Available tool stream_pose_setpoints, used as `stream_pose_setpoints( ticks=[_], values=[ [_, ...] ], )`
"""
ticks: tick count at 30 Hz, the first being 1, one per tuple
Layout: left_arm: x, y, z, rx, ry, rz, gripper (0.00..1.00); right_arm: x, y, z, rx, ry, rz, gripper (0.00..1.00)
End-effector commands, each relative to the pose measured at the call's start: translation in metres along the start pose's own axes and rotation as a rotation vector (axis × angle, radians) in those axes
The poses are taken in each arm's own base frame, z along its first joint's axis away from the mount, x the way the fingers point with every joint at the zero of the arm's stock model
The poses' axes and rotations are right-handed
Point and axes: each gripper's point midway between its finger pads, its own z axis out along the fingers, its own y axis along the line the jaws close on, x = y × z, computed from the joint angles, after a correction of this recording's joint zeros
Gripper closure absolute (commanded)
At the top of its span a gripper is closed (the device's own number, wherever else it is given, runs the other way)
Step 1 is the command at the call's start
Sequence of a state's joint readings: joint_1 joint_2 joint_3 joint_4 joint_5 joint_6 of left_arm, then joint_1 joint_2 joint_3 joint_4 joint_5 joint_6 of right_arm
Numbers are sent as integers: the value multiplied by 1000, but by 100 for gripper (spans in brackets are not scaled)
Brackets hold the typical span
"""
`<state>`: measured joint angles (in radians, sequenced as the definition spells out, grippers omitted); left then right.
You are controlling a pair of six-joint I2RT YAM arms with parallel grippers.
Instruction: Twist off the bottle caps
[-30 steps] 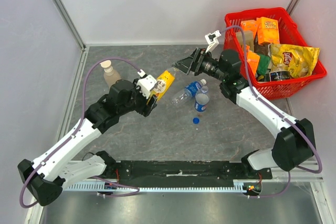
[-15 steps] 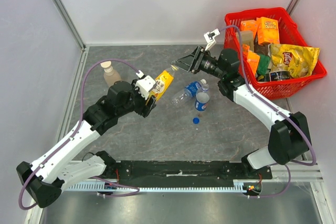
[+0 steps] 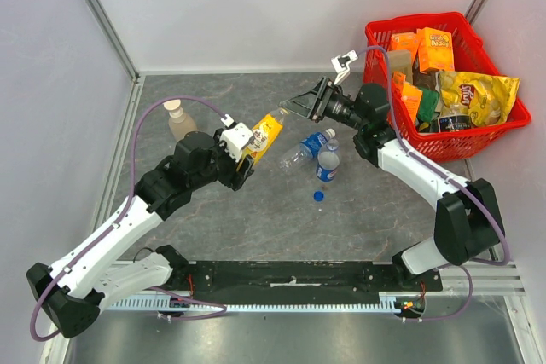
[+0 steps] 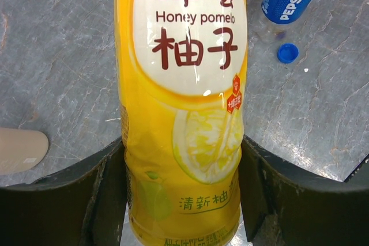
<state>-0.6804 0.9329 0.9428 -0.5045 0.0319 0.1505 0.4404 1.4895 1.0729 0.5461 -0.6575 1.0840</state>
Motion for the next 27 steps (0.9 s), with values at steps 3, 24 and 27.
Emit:
stream_pose_setpoints(
  ticks=[3, 24, 27],
  values=[
    [-14, 2, -4, 3, -57, 25, 46, -4, 23, -1, -100, -12, -3, 50],
    [-45, -21, -7, 143, -127, 24, 21, -2, 42, -15, -91, 7, -139, 100],
    [-54, -28, -9, 192, -145, 26, 20, 1, 47, -19, -99, 7, -152, 100]
  ],
)
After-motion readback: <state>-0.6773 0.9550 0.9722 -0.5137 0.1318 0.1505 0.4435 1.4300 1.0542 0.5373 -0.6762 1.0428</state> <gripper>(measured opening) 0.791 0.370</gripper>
